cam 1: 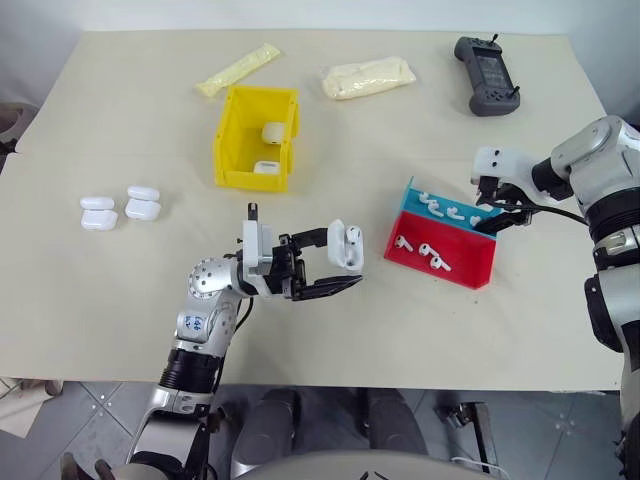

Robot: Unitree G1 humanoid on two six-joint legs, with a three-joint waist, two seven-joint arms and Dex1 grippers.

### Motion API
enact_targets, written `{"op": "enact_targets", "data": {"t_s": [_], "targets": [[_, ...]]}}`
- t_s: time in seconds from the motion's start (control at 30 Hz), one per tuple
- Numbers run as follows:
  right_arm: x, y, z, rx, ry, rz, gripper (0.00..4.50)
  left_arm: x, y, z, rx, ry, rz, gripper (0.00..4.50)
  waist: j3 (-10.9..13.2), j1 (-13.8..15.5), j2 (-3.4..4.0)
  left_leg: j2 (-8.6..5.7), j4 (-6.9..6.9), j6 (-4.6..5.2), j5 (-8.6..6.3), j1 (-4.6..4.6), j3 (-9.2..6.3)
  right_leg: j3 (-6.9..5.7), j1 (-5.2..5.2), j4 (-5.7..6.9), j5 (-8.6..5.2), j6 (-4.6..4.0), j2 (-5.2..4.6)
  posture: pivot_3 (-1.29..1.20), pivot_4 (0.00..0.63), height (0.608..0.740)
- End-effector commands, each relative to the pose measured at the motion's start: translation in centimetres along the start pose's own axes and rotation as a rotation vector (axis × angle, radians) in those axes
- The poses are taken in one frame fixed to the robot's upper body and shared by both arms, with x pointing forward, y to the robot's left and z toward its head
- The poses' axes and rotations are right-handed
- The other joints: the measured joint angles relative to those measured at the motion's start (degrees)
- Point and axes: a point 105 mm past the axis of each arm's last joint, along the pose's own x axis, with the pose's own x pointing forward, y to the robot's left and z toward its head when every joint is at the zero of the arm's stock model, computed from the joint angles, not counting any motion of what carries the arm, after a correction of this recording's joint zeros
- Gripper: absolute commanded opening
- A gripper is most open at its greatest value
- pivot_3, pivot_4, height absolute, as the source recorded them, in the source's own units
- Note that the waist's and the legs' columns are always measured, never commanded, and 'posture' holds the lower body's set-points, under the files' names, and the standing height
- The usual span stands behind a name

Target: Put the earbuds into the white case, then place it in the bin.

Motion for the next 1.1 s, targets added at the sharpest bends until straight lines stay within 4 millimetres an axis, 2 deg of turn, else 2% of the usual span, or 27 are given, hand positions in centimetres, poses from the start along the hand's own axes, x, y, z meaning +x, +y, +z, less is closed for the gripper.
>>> {"op": "enact_targets", "data": {"t_s": [0.03,0.1,0.4,0.53,0.6,0.77,0.9,0.97,1.03,1.1], "targets": [[-0.6,-0.4,-0.1,-0.019,0.012,-0.02,2.23,0.4,-0.1,1.0,0.054,-0.023,-0.013,2.74,0.0,0.01,0.0,0.0,0.0,0.0,0.0,0.0,-0.01,0.0,0.0,-0.01,0.0,0.0,0.0,0.0,0.15,0.74],[-0.5,-0.5,-0.1,-0.019,0.014,-0.026,1.53,0.4,-0.1,1.1,0.056,-0.024,-0.012,2.74,0.0,0.0,0.0,0.0,0.0,0.0,0.0,0.0,-0.01,0.0,0.0,0.0,0.0,0.0,0.01,0.0,0.15,0.74],[-0.5,-0.3,-0.6,-0.034,0.037,-0.018,1.53,0.5,-0.1,1.1,0.055,-0.026,-0.016,2.74,0.0,0.05,0.01,0.0,0.01,0.0,0.0,0.0,-0.01,-0.01,0.01,0.01,0.0,0.0,0.0,0.0,0.15,0.74],[-0.4,-0.1,-0.5,-0.029,0.025,0.0,0.64,0.5,0.0,1.1,0.055,-0.028,-0.02,2.74,0.0,0.04,0.01,-0.01,0.02,0.0,0.0,0.0,-0.02,-0.01,0.02,0.01,0.0,0.0,0.0,0.0,0.15,0.74],[-0.4,0.3,-0.7,-0.037,0.031,0.027,0.57,0.5,-0.1,1.1,0.054,-0.027,-0.021,2.74,0.0,0.03,0.01,-0.01,0.02,0.0,0.0,0.0,-0.02,-0.02,0.01,0.01,0.0,0.0,0.0,0.0,0.15,0.74],[-0.9,-0.6,0.0,-0.045,-0.024,-0.058,0.57,0.5,0.0,1.0,0.044,-0.03,-0.021,2.74,0.0,-0.02,0.01,0.0,0.02,0.0,0.0,0.0,-0.01,-0.02,0.01,0.01,0.0,0.0,0.0,0.0,0.15,0.74],[-3.8,-1.2,1.2,-0.064,-0.134,-0.118,0.57,0.9,0.0,1.0,0.03,-0.038,-0.033,2.74,0.01,0.06,0.02,-0.01,0.01,0.0,0.0,-0.01,-0.01,-0.01,-0.02,0.02,0.0,0.0,-0.01,0.0,0.15,0.74],[-5.9,-1.0,1.7,-0.02,-0.218,-0.127,0.57,1.2,0.2,1.0,0.026,-0.04,-0.04,2.74,0.01,0.18,0.02,-0.01,0.01,0.0,0.0,-0.01,0.01,-0.01,-0.02,0.02,0.0,0.0,0.0,0.0,0.15,0.74],[-7.3,0.0,2.1,0.015,-0.3,-0.106,0.57,1.4,0.3,1.0,0.021,-0.044,-0.046,2.74,0.01,0.32,0.02,0.0,0.0,0.0,0.0,-0.02,-0.01,-0.02,-0.01,0.02,0.0,0.0,0.0,0.0,0.15,0.74],[-7.8,1.7,2.6,0.056,-0.38,-0.057,0.57,1.5,0.4,1.0,0.016,-0.045,-0.053,2.74,0.01,0.48,0.02,0.01,-0.02,0.0,0.0,-0.03,-0.04,-0.05,0.02,0.02,0.0,0.0,0.01,0.0,0.15,0.74]]}}
